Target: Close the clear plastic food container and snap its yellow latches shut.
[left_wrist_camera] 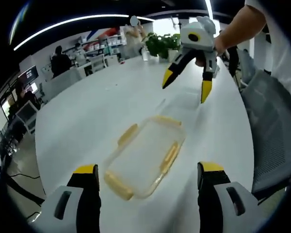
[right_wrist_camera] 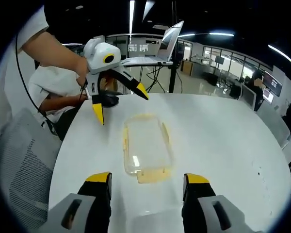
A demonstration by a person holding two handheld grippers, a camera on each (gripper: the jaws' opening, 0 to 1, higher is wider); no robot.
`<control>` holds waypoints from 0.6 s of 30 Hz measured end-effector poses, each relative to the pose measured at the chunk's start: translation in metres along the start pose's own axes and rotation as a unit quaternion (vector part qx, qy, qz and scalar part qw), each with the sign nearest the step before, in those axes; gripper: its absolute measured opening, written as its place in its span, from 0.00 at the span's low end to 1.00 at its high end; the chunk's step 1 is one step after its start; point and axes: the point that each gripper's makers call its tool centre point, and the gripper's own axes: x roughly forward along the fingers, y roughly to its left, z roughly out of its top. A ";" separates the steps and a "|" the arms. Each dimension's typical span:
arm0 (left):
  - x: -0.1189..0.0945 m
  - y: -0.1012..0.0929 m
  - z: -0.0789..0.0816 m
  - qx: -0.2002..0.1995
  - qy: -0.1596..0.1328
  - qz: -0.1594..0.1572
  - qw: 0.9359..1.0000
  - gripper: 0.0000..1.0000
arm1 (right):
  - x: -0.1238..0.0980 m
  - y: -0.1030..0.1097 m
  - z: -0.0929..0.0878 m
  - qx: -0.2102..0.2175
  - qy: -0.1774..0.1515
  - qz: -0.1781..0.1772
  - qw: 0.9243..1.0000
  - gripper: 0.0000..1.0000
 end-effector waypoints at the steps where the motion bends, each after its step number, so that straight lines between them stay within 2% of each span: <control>1: 0.000 0.000 -0.001 0.002 0.002 -0.004 1.000 0.82 | 0.001 0.000 0.000 0.000 0.001 0.001 1.000 0.57; 6: 0.001 0.004 -0.002 0.018 0.018 -0.016 1.000 0.81 | 0.005 -0.001 0.002 -0.007 0.005 0.005 1.000 0.57; 10: 0.004 0.007 0.000 0.013 0.016 -0.026 0.999 0.81 | 0.010 -0.002 0.004 -0.005 0.007 0.007 1.000 0.56; 13: 0.005 0.007 -0.005 0.034 0.029 -0.032 0.999 0.81 | 0.011 -0.001 0.005 -0.005 0.008 0.008 1.000 0.56; 18: 0.006 0.005 -0.009 0.029 0.034 -0.044 0.998 0.76 | 0.014 0.000 0.000 -0.013 0.020 0.014 1.000 0.56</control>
